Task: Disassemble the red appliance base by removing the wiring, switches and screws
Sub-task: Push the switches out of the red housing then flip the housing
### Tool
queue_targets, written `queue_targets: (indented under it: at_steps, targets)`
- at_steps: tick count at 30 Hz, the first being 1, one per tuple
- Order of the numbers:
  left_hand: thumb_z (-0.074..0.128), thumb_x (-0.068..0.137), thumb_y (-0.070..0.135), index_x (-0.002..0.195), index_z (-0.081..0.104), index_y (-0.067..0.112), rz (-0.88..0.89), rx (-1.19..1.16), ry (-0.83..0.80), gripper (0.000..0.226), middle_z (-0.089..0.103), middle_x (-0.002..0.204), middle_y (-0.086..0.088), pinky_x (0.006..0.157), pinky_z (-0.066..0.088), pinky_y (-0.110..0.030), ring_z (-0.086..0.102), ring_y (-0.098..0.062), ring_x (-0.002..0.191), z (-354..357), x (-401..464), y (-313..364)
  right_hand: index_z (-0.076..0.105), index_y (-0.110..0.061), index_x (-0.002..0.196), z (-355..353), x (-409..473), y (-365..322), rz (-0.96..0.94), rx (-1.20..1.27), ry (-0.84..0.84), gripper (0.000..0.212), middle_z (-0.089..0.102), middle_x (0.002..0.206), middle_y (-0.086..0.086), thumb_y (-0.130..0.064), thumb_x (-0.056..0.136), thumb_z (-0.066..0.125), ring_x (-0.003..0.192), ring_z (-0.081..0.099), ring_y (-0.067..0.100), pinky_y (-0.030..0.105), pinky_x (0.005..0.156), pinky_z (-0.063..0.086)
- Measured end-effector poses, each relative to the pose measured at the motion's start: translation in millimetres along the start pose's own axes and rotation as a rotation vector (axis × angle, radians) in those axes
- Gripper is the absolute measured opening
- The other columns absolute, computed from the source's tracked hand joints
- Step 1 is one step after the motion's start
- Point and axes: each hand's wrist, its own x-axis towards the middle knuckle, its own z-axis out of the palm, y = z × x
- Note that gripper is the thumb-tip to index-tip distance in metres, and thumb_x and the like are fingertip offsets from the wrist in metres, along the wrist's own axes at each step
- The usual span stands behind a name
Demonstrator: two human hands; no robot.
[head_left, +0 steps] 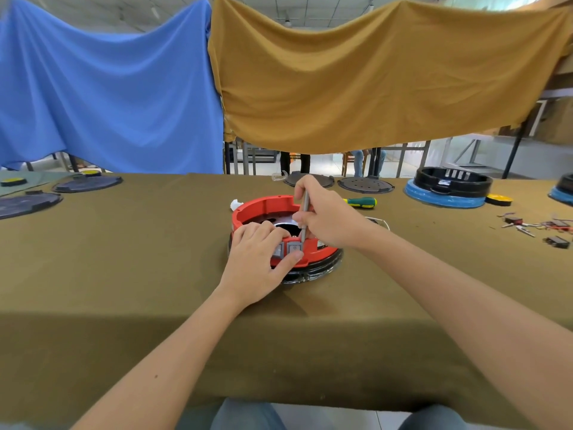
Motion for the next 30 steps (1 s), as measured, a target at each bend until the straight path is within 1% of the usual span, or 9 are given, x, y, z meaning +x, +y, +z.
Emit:
queue_targets:
  at_steps: [3, 6, 9, 12, 16, 22, 25, 27, 30]
  targets:
    - [0.044, 0.091, 0.058, 0.109, 0.062, 0.022, 0.004, 0.002, 0.003, 0.044, 0.057, 0.102, 0.009, 0.101, 0.029, -0.035, 0.051, -0.017, 0.104, 0, 0, 0, 0.036, -0.031, 0.091, -4, 2, 1, 0.068, 0.067, -0.015, 0.029, 0.058, 0.077, 0.005, -0.011, 0.099, 0.056, 0.076, 0.069, 0.030, 0.049, 0.071, 0.060]
    - [0.043, 0.091, 0.059, 0.109, 0.062, 0.022, 0.001, -0.001, 0.002, 0.045, 0.057, 0.102, 0.009, 0.101, 0.029, -0.034, 0.051, -0.017, 0.104, 0, 0, 0, 0.037, -0.030, 0.096, -2, -1, 2, 0.039, 0.063, 0.003, 0.027, 0.058, 0.080, 0.008, -0.012, 0.099, 0.057, 0.078, 0.068, 0.031, 0.050, 0.072, 0.060]
    - [0.044, 0.091, 0.059, 0.108, 0.062, 0.023, 0.002, 0.002, 0.007, 0.044, 0.058, 0.102, 0.010, 0.101, 0.030, -0.034, 0.051, -0.016, 0.103, 1, 1, 0, 0.038, -0.029, 0.098, 5, -10, 7, 0.011, 0.088, 0.083, 0.025, 0.061, 0.085, 0.013, -0.013, 0.099, 0.057, 0.078, 0.066, 0.030, 0.052, 0.072, 0.058]
    - [0.045, 0.091, 0.058, 0.107, 0.062, 0.023, 0.009, -0.003, 0.023, 0.043, 0.058, 0.101, 0.010, 0.100, 0.032, -0.035, 0.051, -0.016, 0.102, 2, 0, 0, 0.039, -0.028, 0.098, 11, -17, 11, 0.020, 0.150, 0.159, 0.023, 0.060, 0.087, 0.019, -0.012, 0.099, 0.056, 0.081, 0.066, 0.035, 0.055, 0.073, 0.057]
    - [0.044, 0.090, 0.059, 0.108, 0.063, 0.022, 0.005, 0.001, 0.016, 0.045, 0.058, 0.101, 0.008, 0.100, 0.031, -0.035, 0.051, -0.016, 0.103, 2, 0, -1, 0.039, -0.031, 0.094, 8, -11, 9, 0.003, 0.094, 0.116, 0.028, 0.061, 0.084, 0.012, -0.011, 0.098, 0.058, 0.076, 0.066, 0.027, 0.050, 0.071, 0.058]
    - [0.044, 0.090, 0.060, 0.107, 0.063, 0.021, 0.005, 0.005, 0.021, 0.047, 0.058, 0.101, 0.007, 0.100, 0.029, -0.035, 0.051, -0.017, 0.101, 1, 0, 1, 0.038, -0.032, 0.088, -3, 0, 3, 0.035, 0.084, 0.005, 0.031, 0.056, 0.081, 0.008, -0.011, 0.098, 0.059, 0.081, 0.068, 0.032, 0.048, 0.071, 0.060]
    - [0.044, 0.090, 0.060, 0.107, 0.062, 0.021, 0.008, 0.002, 0.024, 0.046, 0.058, 0.101, 0.007, 0.100, 0.027, -0.032, 0.050, -0.016, 0.101, 0, 0, 0, 0.038, -0.034, 0.089, -1, -4, 6, 0.022, 0.094, 0.049, 0.032, 0.058, 0.082, 0.011, -0.012, 0.098, 0.059, 0.079, 0.067, 0.034, 0.049, 0.070, 0.059]
    - [0.045, 0.090, 0.059, 0.107, 0.062, 0.022, 0.009, -0.001, 0.034, 0.045, 0.058, 0.100, 0.008, 0.099, 0.026, -0.031, 0.050, -0.016, 0.101, 1, 0, 1, 0.038, -0.035, 0.090, 4, -10, 10, 0.014, 0.126, 0.110, 0.031, 0.062, 0.085, 0.012, -0.013, 0.098, 0.058, 0.078, 0.068, 0.032, 0.051, 0.071, 0.059]
    - [0.046, 0.089, 0.059, 0.106, 0.062, 0.022, 0.010, 0.009, 0.035, 0.045, 0.057, 0.099, 0.008, 0.098, 0.028, -0.032, 0.050, -0.016, 0.100, 2, 1, 0, 0.038, -0.034, 0.091, 10, -15, 16, 0.004, 0.175, 0.136, 0.032, 0.062, 0.085, 0.010, -0.010, 0.098, 0.057, 0.077, 0.067, 0.026, 0.053, 0.074, 0.058]
